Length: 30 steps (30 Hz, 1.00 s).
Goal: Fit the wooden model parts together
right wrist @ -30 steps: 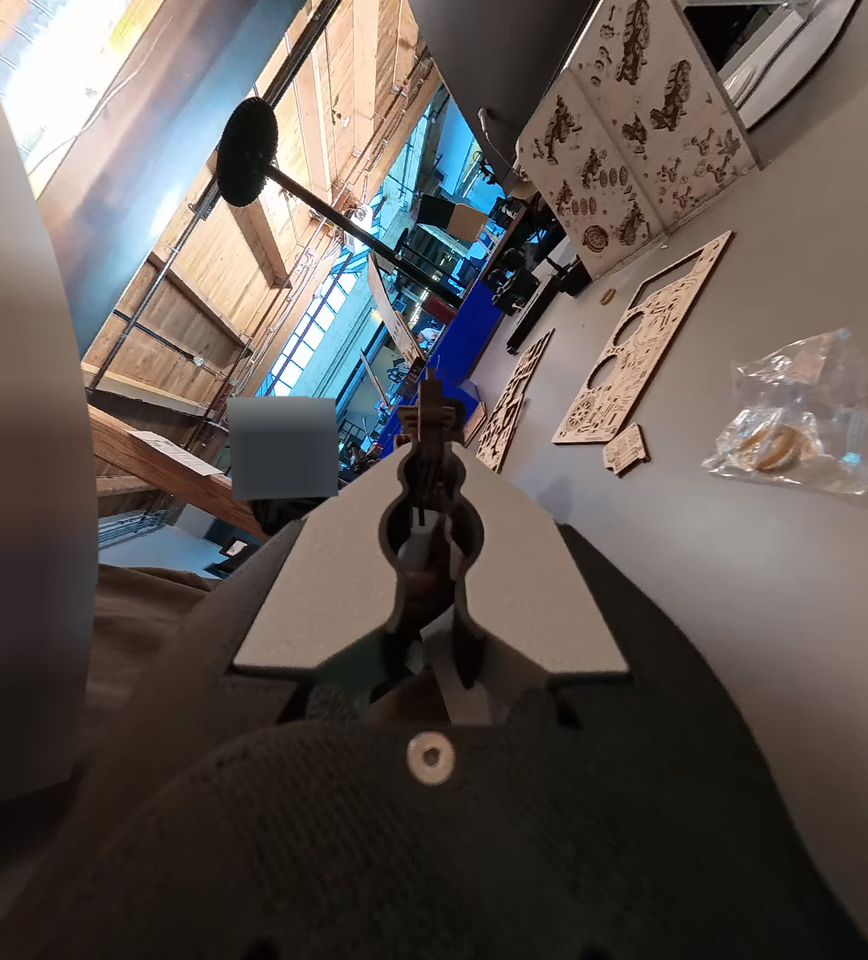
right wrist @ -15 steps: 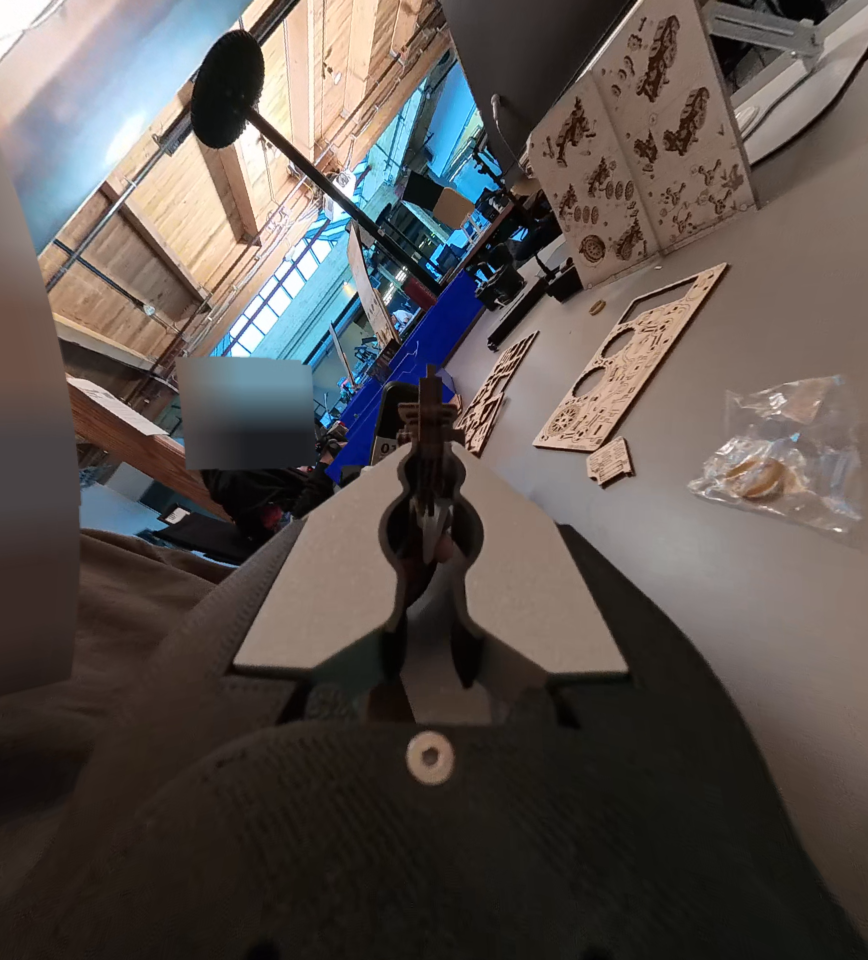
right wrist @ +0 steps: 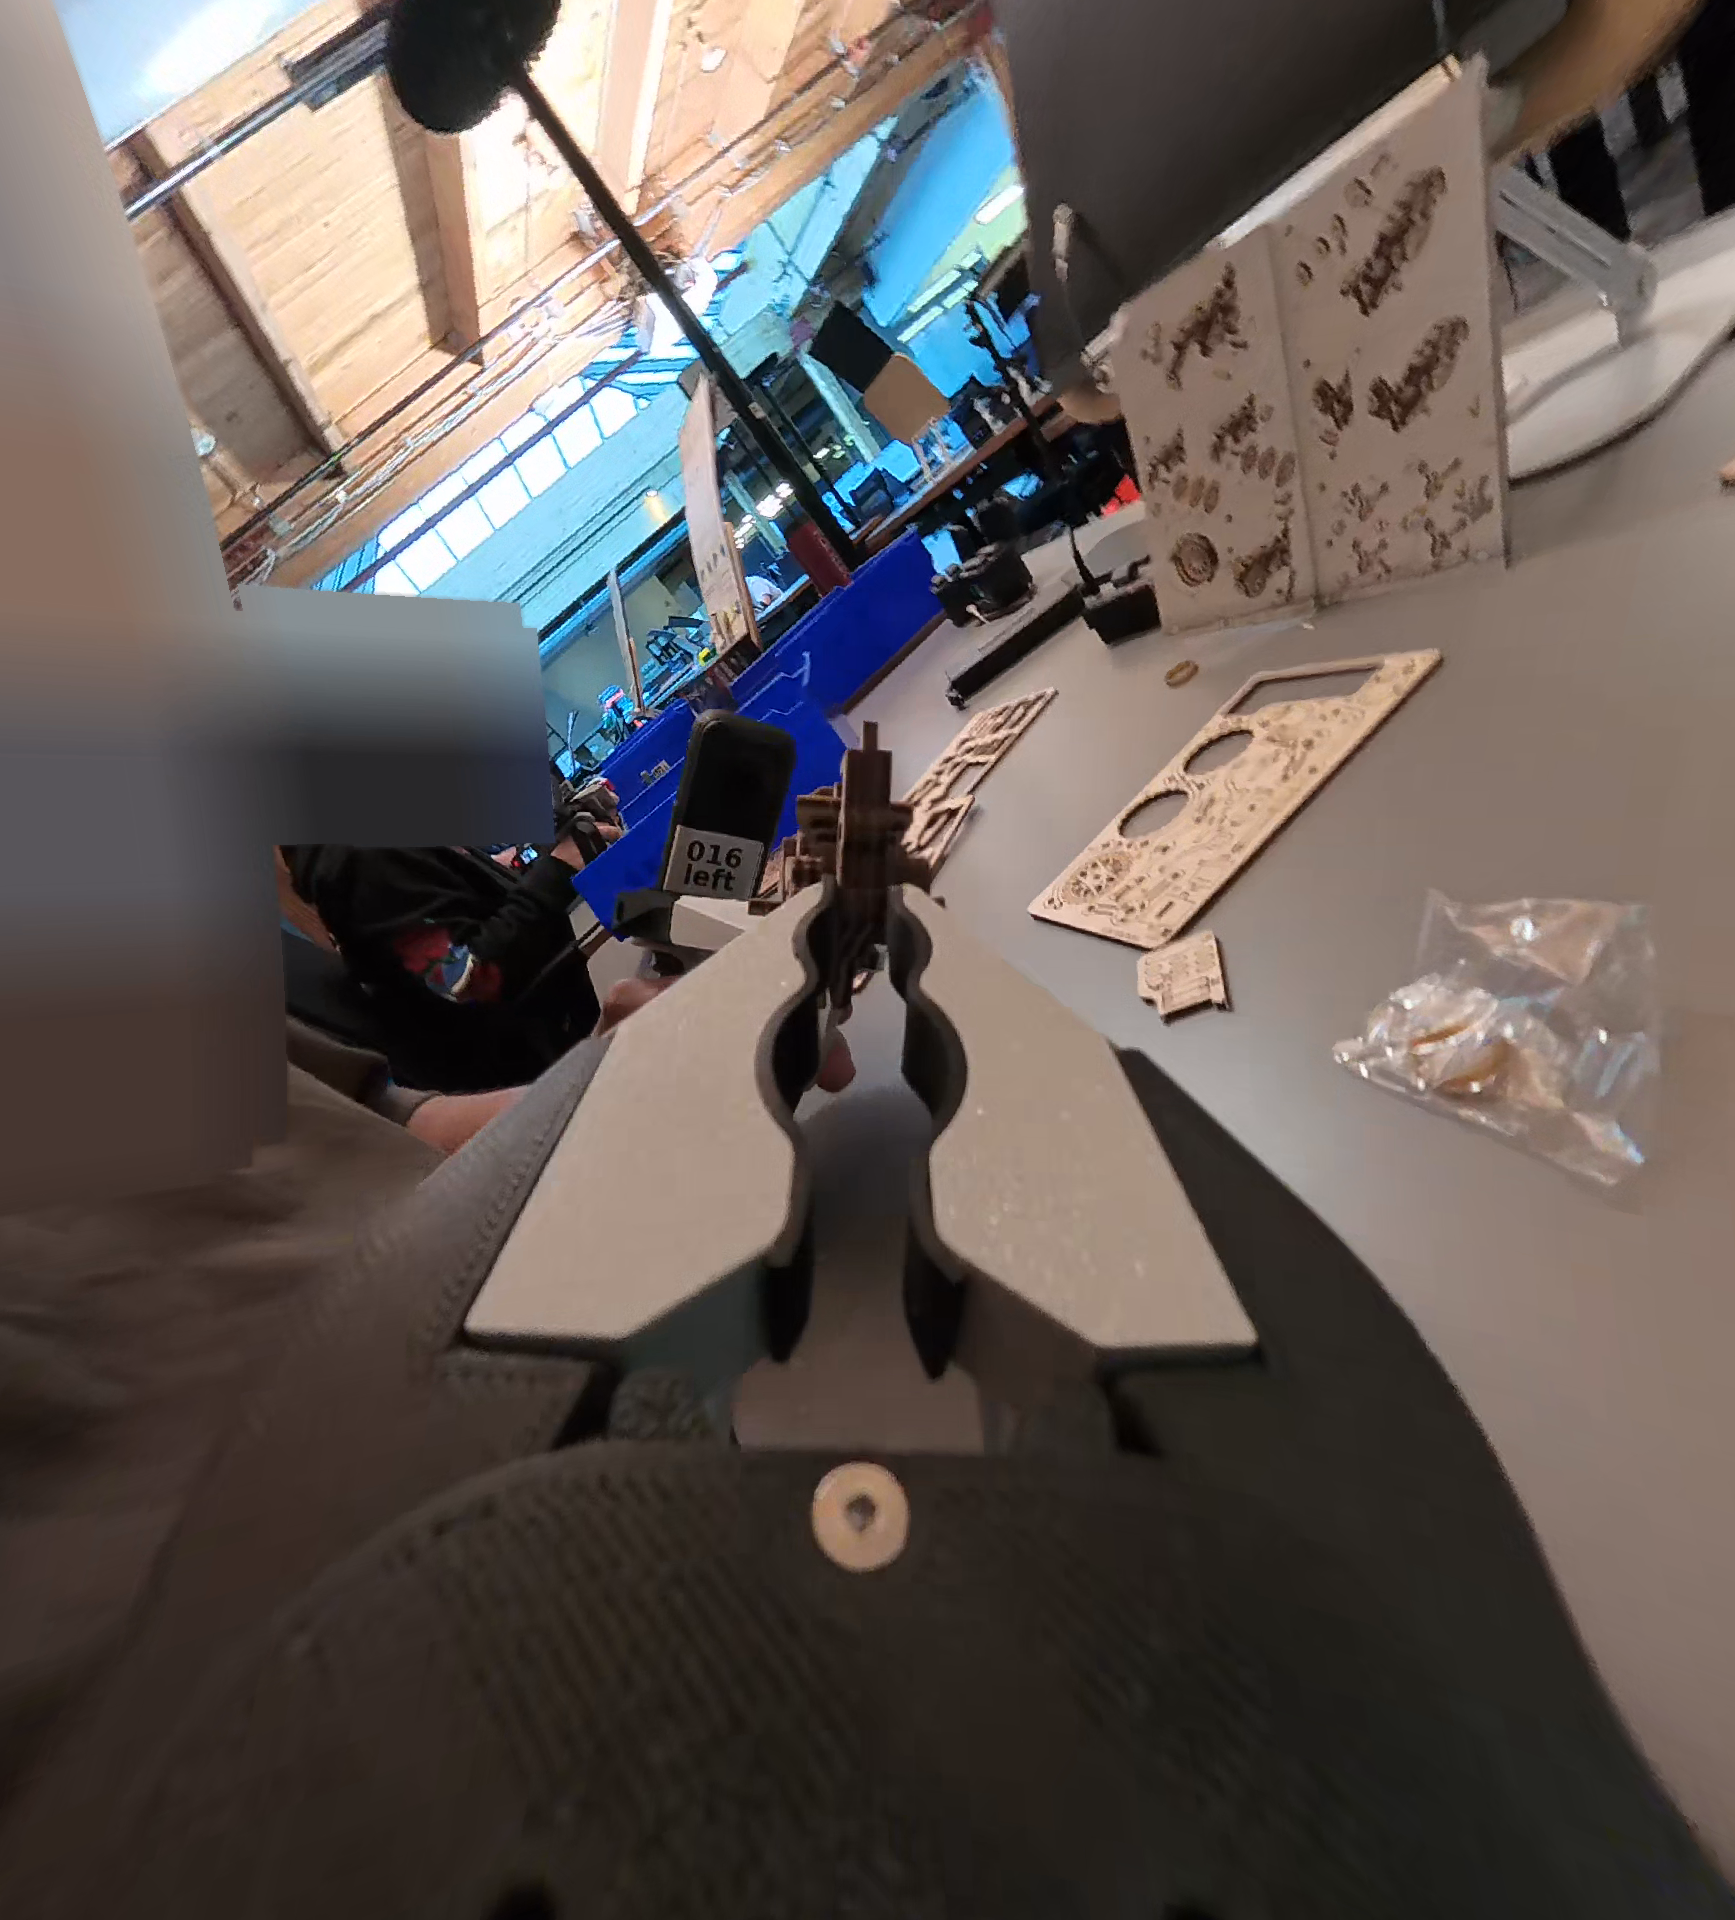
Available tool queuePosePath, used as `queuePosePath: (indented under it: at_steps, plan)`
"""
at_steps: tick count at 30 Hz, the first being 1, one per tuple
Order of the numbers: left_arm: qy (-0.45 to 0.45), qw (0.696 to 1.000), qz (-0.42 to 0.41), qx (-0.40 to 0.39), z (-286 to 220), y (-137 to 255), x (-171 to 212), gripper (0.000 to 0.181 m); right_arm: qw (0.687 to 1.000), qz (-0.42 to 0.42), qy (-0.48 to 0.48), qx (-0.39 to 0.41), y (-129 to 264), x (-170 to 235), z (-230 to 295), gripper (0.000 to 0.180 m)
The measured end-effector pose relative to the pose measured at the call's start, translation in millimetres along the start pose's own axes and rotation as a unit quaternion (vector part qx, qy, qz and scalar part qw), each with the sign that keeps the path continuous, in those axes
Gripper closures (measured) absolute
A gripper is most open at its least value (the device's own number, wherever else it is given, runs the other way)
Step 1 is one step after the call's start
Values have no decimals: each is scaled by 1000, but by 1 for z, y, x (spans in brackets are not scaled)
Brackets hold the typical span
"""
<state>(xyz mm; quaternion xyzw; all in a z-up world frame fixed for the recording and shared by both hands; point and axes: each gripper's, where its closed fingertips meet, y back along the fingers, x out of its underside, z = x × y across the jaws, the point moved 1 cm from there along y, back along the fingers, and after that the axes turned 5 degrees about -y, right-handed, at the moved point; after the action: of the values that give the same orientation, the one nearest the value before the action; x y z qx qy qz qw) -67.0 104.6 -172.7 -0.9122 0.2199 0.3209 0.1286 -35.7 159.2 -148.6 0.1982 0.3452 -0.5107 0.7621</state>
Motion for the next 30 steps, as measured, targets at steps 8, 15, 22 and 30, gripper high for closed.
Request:
queuePosePath:
  at_steps: [8,15,22,30]
  plan:
    - [-299,953,-19,-49,-34,11,-22,165,986,-7,164,-5,8,-4,24,136]
    - [-520,851,-16,-66,-67,12,-9,165,935,5,354,5,1,16,45,141]
    - [-527,849,-11,-45,-73,14,-6,165,919,25,395,0,8,19,55,149]
    - [-564,824,-6,-48,-75,12,1,165,914,42,403,2,11,24,49,152]
